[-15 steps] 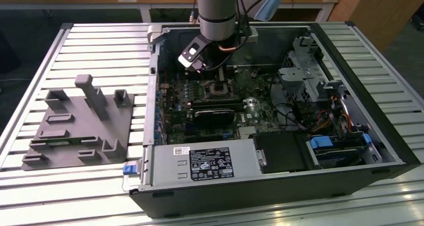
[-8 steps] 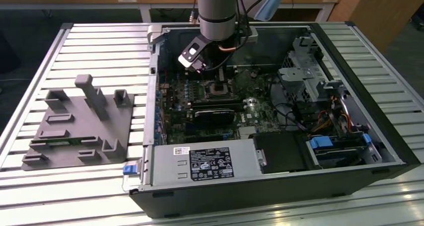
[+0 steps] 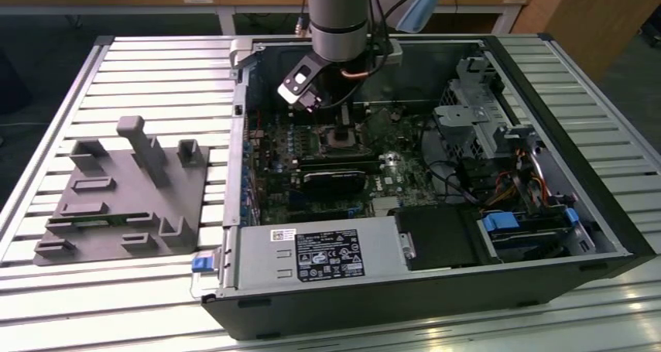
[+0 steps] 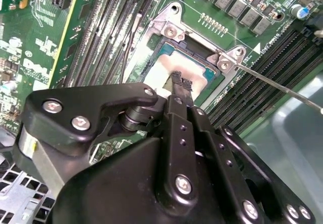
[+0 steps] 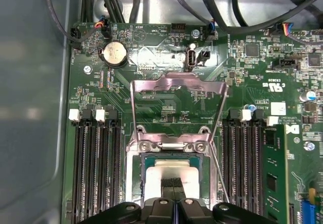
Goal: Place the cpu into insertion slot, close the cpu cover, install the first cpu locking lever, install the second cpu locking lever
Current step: 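Place the cpu into insertion slot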
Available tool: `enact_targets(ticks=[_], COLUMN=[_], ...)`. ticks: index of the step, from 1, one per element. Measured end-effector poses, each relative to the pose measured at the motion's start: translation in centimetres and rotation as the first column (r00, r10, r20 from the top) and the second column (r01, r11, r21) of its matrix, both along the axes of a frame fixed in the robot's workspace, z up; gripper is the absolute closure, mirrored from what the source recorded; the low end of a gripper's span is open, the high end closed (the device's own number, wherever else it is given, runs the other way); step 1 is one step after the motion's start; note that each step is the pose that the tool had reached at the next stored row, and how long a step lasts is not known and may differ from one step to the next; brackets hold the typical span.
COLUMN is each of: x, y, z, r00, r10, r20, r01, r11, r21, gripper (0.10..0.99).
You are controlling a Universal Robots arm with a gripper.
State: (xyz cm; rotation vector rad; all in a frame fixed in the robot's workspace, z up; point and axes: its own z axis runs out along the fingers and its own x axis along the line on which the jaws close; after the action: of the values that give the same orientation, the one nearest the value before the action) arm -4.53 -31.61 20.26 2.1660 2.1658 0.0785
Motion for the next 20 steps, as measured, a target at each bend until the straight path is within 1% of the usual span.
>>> enact_targets(ticks=[7,18,20], x=[0.00,0.00,0.00], y=[0.00,0.00,0.00], z=[1.26,3.90,4.26], r00=[1.0000,1.0000,1.0000], r10=[0.000,0.000,0.000], r20=[0.0001,0.0007,0.0008], r01=[0.000,0.000,0.000], r11=[1.0000,1.0000,1.0000], r21=[0.000,0.000,0.000], gripper=[0.980,0.980,0.980])
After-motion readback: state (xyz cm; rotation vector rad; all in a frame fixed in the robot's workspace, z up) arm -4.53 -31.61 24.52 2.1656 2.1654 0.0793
